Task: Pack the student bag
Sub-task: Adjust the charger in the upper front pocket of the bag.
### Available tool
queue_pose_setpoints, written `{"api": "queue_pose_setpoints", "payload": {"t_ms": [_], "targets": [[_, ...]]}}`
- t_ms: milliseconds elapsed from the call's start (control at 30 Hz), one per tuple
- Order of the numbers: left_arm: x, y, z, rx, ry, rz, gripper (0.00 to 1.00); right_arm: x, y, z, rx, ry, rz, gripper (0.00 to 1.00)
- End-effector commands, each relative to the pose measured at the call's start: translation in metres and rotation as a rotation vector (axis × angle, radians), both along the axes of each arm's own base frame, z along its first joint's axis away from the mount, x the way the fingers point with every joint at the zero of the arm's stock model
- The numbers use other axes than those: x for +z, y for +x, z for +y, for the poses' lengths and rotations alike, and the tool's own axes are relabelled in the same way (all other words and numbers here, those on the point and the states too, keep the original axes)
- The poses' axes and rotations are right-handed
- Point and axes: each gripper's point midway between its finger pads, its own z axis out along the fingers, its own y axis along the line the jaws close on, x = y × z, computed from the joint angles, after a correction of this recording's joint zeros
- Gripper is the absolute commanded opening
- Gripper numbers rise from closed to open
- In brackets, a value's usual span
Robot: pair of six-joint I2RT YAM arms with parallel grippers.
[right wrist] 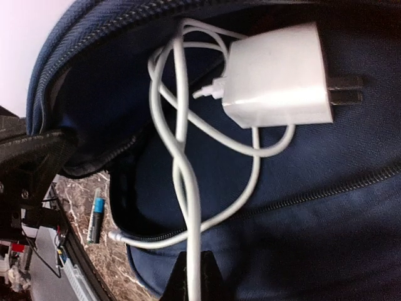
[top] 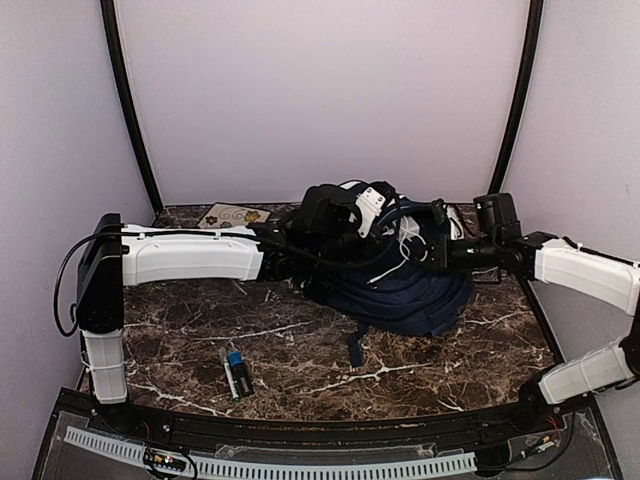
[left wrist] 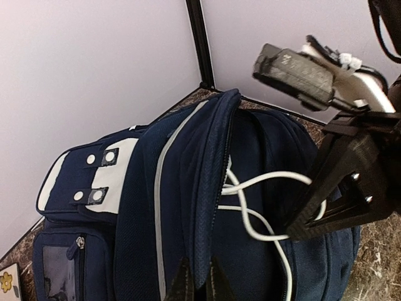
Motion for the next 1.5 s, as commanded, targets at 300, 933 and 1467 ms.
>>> {"api": "queue_pose_setpoints", "payload": {"t_ms": [300,933,1467], "targets": [[0.091,-0.045,-0.014,-0.215,-0.119,-0.168,0.00,0.052,0.099,0.076,0.058,0.379,-0.234,0.00],[0.056,-0.002,0.018,-0.034,-0.090,-0.077,0.00,0.032,0.055,0.060,0.007,0.192,0.186,0.00],[0.043,0.003,0.017,-0.016,-0.085,-0.037,0.00,0.013,0.007,0.039,0.001,0.158,0.260,0.00]]}}
